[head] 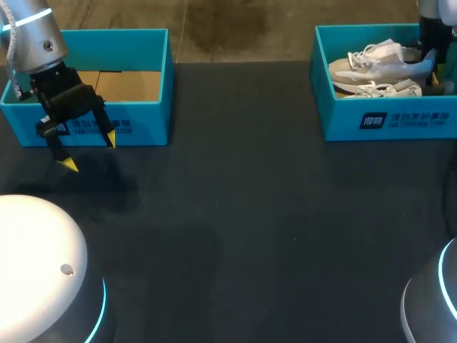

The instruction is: Take the shoe out of the shoebox, open the shoe tongue, remove and reinsert the insole, then place the shoe into the shoebox

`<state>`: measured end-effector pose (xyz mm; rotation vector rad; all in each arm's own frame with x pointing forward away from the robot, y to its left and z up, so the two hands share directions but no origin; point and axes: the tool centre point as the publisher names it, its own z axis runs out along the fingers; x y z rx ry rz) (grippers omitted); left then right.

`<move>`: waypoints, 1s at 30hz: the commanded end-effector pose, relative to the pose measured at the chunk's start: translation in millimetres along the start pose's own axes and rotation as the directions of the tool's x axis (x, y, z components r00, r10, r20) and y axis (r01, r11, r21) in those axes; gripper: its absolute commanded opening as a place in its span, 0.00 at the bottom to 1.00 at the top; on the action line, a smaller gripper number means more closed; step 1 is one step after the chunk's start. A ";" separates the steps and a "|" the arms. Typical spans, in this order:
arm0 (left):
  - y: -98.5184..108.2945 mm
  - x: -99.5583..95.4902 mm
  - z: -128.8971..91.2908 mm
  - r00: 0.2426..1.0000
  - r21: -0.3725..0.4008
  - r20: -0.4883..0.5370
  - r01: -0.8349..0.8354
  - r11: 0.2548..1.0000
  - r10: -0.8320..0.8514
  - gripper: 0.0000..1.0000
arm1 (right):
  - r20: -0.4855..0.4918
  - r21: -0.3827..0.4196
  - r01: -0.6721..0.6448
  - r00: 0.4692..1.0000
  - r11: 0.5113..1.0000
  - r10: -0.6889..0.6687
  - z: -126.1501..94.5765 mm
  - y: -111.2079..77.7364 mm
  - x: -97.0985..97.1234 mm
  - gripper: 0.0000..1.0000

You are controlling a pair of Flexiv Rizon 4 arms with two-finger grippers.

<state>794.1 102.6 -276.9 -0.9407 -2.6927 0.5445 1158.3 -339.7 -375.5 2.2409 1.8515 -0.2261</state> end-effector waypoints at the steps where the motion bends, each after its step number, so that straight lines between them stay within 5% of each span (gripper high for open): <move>1: 0.1 0.8 -0.2 1.000 -0.003 0.000 0.000 1.000 0.000 1.00 | 0.000 0.012 0.010 1.000 1.000 -0.010 12.7 10.1 7.4 0.00; 13: 0.1 0.8 -0.2 1.000 -0.003 0.000 0.000 1.000 0.000 1.00 | -0.015 0.032 0.005 1.000 0.999 -0.005 23.3 8.6 -1.2 0.00; 30: 0.1 0.8 -0.2 1.000 -0.003 0.000 0.000 1.000 0.000 1.00 | -0.059 0.025 0.066 0.996 0.998 -0.064 7.8 3.3 -3.5 0.00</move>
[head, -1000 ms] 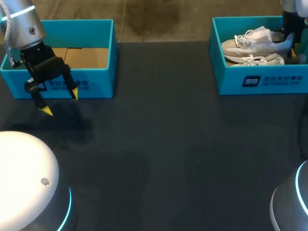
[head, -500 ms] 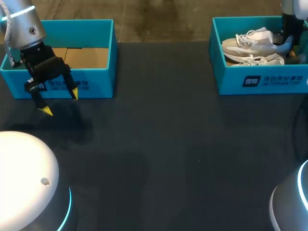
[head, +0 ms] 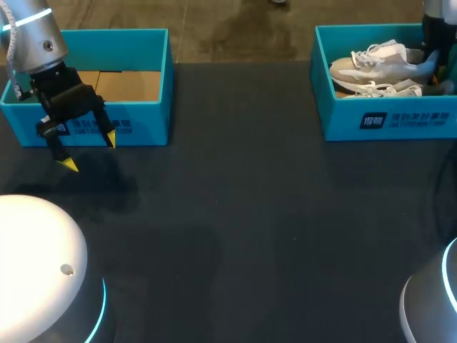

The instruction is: Take the shoe out of the shoebox, open the shoe tongue, remove and reinsert the insole, then place the shoe into the shoebox

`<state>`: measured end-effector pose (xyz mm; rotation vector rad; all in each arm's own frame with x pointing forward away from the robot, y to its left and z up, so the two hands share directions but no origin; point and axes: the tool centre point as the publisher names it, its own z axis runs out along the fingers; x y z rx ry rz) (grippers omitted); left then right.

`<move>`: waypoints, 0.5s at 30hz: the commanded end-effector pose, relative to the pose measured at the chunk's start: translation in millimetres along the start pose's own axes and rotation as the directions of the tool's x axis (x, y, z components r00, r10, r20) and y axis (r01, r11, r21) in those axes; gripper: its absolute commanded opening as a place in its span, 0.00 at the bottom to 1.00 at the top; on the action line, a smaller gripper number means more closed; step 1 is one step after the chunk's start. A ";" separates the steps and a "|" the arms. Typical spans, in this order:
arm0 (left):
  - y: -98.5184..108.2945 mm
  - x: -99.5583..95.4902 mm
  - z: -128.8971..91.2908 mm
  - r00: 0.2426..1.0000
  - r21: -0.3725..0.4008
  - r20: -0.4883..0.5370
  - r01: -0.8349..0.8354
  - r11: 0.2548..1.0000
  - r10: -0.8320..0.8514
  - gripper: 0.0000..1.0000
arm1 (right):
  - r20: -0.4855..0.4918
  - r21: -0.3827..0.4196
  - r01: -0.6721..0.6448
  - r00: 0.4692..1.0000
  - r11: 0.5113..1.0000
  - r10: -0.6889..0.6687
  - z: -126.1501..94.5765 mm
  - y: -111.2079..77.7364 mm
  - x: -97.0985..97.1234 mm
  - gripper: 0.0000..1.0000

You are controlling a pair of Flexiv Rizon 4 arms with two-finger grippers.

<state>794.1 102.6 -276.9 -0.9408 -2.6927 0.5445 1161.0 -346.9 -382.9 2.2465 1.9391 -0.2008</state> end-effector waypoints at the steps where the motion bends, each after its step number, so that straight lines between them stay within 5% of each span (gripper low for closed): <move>1: 0.1 0.8 -0.2 1.000 -0.003 0.000 0.000 1.000 0.000 1.00 | -0.005 0.000 0.034 0.999 0.999 -0.034 -2.1 0.8 1.4 0.00; 15: 0.1 0.8 -0.2 1.000 -0.003 0.000 0.000 1.000 0.000 1.00 | -0.006 0.017 0.094 0.996 0.995 -0.094 5.7 5.1 8.8 0.00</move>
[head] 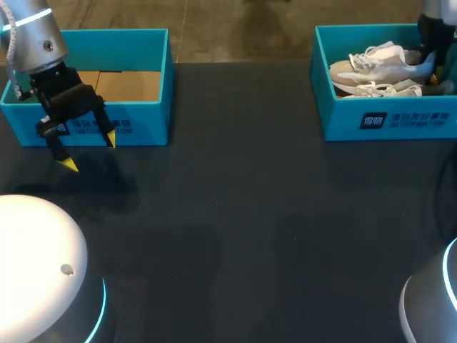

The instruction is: Take the shoe out of the shoebox, open the shoe tongue, remove and reinsert the insole, then place the shoe into the shoebox

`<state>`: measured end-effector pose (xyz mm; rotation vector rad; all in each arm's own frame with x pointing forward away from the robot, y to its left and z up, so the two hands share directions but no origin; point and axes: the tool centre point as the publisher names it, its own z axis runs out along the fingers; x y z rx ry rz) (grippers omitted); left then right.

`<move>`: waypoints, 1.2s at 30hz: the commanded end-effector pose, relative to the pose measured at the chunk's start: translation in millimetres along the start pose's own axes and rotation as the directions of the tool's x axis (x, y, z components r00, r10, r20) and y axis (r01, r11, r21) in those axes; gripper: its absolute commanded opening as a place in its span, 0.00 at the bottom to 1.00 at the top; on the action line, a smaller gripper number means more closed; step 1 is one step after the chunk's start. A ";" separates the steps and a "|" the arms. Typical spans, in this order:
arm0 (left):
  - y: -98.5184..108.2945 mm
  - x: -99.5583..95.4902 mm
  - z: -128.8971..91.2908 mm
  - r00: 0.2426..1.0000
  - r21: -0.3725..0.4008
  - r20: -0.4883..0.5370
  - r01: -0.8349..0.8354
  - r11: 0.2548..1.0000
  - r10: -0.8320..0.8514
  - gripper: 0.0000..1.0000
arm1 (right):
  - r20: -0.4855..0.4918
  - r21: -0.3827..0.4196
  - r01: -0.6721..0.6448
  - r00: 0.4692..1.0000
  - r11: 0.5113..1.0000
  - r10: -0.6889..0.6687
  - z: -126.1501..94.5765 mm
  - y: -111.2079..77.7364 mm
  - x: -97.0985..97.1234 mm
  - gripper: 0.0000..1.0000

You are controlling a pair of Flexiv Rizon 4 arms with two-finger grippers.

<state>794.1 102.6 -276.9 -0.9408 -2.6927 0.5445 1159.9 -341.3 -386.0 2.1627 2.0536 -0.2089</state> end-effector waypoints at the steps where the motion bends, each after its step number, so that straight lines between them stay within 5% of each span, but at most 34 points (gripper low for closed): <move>1: 0.1 0.8 -0.2 1.000 -0.003 0.000 0.000 1.000 0.000 1.00 | 0.002 0.013 -0.002 1.000 1.000 0.002 4.3 7.8 2.0 0.00; 5: 0.1 0.8 -0.2 1.000 -0.003 0.000 0.000 1.000 0.000 1.00 | -0.004 0.019 -0.001 1.000 1.000 0.001 6.7 9.2 0.4 0.00; 8: 0.1 0.8 -0.2 1.000 -0.003 0.000 0.000 1.000 0.000 1.00 | -0.008 0.023 -0.001 1.000 1.000 0.001 7.1 9.3 -0.3 0.35; 10: 0.1 0.8 -0.2 1.000 -0.003 0.000 0.000 1.000 0.000 1.00 | -0.007 0.020 0.002 1.000 1.000 -0.001 4.4 9.3 -1.4 0.45; 24: 0.1 0.8 -0.2 1.000 -0.003 0.000 0.000 1.000 0.000 1.00 | 0.013 -0.018 0.013 1.000 1.000 -0.012 -25.8 7.8 -0.2 0.46; 32: 0.1 0.8 -0.2 1.000 -0.003 0.000 0.000 1.000 0.000 1.00 | 0.037 -0.042 0.007 0.999 0.999 -0.005 -50.9 4.8 -0.6 0.62; 34: 0.1 0.8 -0.2 1.000 -0.003 0.000 0.000 1.000 0.000 1.00 | 0.042 -0.050 0.008 0.999 0.999 -0.006 -56.4 4.2 -0.9 0.74; 36: 0.1 0.8 -0.2 1.000 -0.003 0.000 0.000 1.000 0.000 1.00 | 0.049 -0.054 0.000 0.999 0.999 0.003 -62.5 2.3 -1.9 1.00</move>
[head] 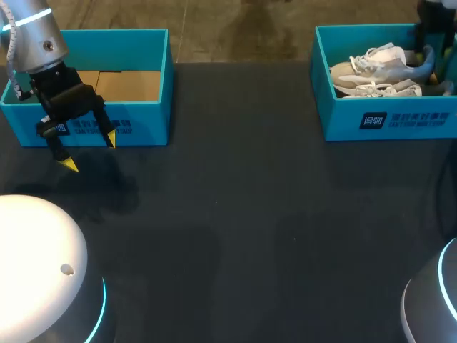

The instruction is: Take the shoe out of the shoebox, open the shoe tongue, remove and reinsert the insole, then place the shoe into the shoebox

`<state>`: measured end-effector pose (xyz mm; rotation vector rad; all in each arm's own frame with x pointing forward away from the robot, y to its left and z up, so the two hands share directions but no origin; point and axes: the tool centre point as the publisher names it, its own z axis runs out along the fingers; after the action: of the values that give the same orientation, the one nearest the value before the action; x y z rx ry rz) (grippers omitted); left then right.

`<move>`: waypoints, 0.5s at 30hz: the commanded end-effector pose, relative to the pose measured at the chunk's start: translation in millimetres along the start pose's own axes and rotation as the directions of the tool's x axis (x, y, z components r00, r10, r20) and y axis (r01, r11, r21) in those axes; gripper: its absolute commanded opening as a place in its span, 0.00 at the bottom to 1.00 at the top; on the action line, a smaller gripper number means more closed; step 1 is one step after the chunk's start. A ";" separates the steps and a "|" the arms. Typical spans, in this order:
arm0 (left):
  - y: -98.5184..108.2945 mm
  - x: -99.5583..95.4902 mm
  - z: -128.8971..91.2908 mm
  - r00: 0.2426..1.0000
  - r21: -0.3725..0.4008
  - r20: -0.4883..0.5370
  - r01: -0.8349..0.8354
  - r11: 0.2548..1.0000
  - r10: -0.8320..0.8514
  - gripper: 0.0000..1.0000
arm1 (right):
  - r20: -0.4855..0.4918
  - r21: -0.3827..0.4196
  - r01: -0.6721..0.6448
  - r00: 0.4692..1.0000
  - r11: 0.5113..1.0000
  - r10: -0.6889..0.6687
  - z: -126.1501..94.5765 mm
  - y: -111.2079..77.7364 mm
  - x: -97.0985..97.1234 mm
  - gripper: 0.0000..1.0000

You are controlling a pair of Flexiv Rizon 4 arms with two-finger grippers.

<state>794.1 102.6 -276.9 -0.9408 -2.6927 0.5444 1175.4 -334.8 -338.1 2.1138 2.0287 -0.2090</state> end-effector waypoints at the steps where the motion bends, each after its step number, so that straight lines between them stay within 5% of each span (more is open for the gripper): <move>1: 0.1 0.8 -0.2 1.000 -0.003 0.000 0.000 1.000 0.000 1.00 | 0.012 -0.018 -0.011 1.000 1.000 0.011 -19.0 -14.5 -0.6 1.00; 15: 0.1 0.8 -0.2 1.000 -0.003 0.000 0.000 1.000 0.000 1.00 | -0.065 -0.010 0.056 0.996 0.998 -0.056 -102.6 -47.5 21.1 1.00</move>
<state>794.1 102.6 -276.9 -0.9408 -2.6927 0.5444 1149.1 -295.5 -269.9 2.1074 2.1261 -0.1683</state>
